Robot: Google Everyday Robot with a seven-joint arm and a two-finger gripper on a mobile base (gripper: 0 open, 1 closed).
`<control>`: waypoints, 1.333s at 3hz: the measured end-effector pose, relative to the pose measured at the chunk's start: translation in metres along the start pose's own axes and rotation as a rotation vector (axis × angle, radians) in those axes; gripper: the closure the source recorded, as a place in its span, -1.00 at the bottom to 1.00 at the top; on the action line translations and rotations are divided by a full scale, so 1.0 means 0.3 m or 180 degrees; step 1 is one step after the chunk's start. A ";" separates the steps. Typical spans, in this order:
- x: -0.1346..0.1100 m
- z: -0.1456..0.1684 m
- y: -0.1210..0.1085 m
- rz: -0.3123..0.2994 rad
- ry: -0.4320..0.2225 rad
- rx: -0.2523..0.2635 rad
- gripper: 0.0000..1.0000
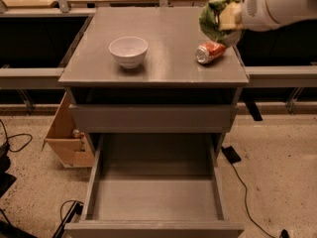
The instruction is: Place green jalapeno chip bag into middle drawer
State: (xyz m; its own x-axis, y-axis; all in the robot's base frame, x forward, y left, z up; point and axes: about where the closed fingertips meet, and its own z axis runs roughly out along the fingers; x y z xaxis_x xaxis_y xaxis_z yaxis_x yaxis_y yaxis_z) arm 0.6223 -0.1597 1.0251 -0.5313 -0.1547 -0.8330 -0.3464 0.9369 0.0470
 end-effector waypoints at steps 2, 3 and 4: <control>0.459 0.057 0.067 0.0579 0.0388 -0.0544 1.00; 0.624 0.136 0.107 0.1039 0.0572 -0.0938 1.00; 0.744 0.241 0.127 0.1382 0.0757 -0.1280 1.00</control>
Offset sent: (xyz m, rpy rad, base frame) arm -0.1094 0.0036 -0.1860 0.3228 0.3075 0.0891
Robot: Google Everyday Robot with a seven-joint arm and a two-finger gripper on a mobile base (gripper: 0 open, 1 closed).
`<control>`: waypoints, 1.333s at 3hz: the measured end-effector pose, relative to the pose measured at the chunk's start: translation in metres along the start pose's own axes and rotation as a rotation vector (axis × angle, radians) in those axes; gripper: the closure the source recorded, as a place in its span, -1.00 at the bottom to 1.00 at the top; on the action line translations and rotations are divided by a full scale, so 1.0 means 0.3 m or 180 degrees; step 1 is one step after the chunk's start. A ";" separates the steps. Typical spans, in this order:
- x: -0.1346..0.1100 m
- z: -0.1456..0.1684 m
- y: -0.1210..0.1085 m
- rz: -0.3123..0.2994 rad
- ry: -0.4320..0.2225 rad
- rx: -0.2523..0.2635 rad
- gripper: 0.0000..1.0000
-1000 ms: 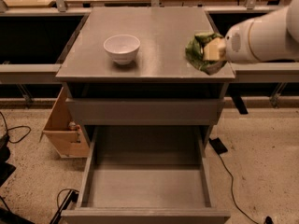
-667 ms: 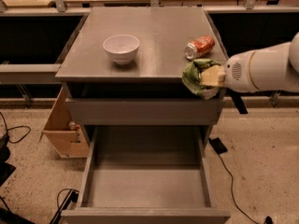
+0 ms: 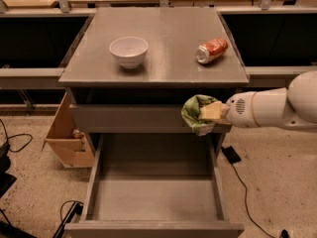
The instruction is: Place green jalapeno chip bag into middle drawer
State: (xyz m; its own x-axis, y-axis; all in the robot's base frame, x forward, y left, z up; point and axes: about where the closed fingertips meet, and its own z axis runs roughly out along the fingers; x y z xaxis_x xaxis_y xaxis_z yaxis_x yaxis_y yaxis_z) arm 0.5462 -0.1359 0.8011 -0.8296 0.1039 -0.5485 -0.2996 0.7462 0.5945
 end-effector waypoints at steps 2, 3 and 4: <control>0.082 0.164 -0.087 0.0013 0.0326 -0.0121 1.00; 0.083 0.169 -0.085 -0.0003 0.0340 -0.0110 1.00; 0.084 0.178 -0.078 -0.0046 0.0373 -0.0073 1.00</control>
Offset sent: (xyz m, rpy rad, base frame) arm 0.0156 0.0173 -0.0806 -0.0331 0.0861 0.1136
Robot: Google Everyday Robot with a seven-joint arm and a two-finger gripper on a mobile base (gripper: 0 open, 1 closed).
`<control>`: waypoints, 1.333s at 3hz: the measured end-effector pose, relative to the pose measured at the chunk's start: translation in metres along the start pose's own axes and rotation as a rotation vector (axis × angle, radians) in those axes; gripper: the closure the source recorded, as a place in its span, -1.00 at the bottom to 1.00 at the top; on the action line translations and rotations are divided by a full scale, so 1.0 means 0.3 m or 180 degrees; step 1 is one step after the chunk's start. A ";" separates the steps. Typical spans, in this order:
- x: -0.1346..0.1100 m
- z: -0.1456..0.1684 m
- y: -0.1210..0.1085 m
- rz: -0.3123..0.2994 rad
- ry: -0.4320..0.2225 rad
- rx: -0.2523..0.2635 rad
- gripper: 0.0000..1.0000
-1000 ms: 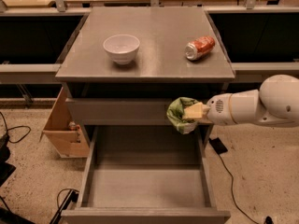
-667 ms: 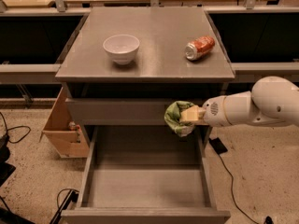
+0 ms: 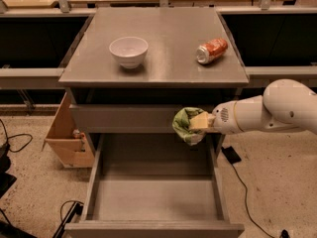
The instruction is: Place green jalapeno chip bag into middle drawer
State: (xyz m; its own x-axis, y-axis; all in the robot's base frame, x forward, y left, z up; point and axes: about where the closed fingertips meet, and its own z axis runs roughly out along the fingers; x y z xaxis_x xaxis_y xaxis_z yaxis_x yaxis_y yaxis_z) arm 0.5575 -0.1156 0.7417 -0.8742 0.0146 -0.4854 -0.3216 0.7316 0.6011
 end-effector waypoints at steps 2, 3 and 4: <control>0.246 0.127 -0.328 0.0232 0.0376 0.0070 1.00; 0.312 0.176 -0.407 0.0262 0.0519 -0.0002 1.00; 0.355 0.226 -0.347 0.0048 0.0655 -0.0209 0.94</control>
Offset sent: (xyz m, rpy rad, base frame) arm -0.0314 -0.0720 -0.1730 -0.0441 0.1999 0.0254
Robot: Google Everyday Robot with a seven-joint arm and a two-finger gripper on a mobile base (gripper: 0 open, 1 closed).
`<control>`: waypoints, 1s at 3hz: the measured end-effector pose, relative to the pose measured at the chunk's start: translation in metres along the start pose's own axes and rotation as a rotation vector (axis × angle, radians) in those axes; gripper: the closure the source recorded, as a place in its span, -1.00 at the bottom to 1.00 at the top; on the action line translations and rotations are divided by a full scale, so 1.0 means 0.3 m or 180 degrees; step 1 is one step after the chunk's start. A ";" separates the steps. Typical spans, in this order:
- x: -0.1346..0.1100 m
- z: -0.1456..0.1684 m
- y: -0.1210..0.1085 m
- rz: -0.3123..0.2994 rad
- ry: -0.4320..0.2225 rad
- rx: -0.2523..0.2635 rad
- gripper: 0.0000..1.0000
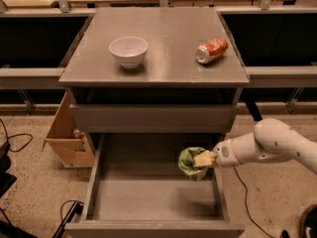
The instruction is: Place green jalapeno chip bag into middle drawer
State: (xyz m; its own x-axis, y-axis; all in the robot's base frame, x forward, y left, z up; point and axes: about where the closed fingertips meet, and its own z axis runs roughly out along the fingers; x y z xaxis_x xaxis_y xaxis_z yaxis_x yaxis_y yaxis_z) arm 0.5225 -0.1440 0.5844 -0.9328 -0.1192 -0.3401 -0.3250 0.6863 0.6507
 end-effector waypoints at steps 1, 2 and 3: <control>0.000 0.000 0.000 0.0000 0.0000 0.0000 0.49; 0.000 0.000 0.000 0.0000 0.0000 0.0000 0.02; 0.000 0.000 0.000 0.0000 0.0000 0.0000 -0.44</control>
Offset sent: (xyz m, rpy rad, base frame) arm 0.0000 0.0000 0.0000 0.0000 0.0000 0.0000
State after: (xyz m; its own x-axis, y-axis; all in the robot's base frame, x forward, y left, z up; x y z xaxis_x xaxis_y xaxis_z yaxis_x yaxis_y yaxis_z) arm 0.5225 -0.1439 0.5843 -0.9328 -0.1193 -0.3400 -0.3250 0.6862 0.6507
